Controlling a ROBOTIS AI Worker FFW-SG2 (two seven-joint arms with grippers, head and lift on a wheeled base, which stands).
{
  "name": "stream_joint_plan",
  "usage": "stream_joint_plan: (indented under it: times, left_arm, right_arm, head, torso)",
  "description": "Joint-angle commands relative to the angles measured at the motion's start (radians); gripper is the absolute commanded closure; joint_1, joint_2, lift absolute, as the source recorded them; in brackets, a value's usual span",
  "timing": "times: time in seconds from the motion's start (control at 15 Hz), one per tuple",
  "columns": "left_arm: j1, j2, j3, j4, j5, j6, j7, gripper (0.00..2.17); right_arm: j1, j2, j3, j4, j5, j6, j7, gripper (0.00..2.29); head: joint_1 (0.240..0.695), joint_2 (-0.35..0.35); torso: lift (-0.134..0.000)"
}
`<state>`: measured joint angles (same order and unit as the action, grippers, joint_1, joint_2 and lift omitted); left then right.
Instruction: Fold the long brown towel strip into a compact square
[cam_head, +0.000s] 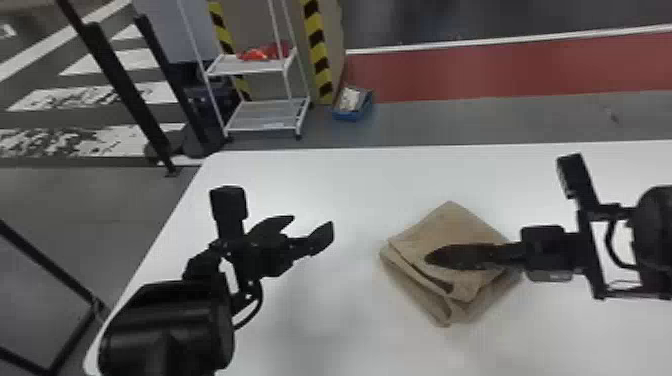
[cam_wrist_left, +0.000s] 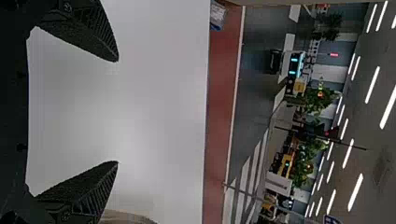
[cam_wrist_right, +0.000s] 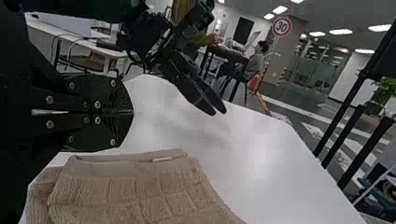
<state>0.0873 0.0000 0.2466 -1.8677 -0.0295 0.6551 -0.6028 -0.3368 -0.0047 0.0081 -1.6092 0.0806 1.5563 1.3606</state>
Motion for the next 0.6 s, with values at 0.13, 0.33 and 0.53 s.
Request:
stream_joint_plan:
  times: [0.13, 0.33, 0.53]
  left_arm:
    - [0.026, -0.003, -0.001, -0.033, 0.045, 0.013, -0.084, 0.09]
    - [0.019, -0.003, -0.046, -0.019, 0.054, 0.01, -0.129, 0.1]
    - [0.005, -0.003, -0.11, -0.011, 0.048, 0.022, -0.158, 0.15]
  right_arm:
    - [0.122, -0.015, -0.138, -0.224, 0.019, -0.035, -0.138, 1.12]
    - [0.211, -0.02, -0.296, -0.327, 0.051, -0.047, -0.15, 0.08]
    - [0.321, -0.02, -0.468, -0.443, 0.039, -0.152, -0.149, 0.08]
  head:
    - [0.695, 0.229]
    - [0.695, 0.133]
    - [0.695, -0.001]
  torso:
    - [-0.124]
    - [-0.124]
    - [-0.124]
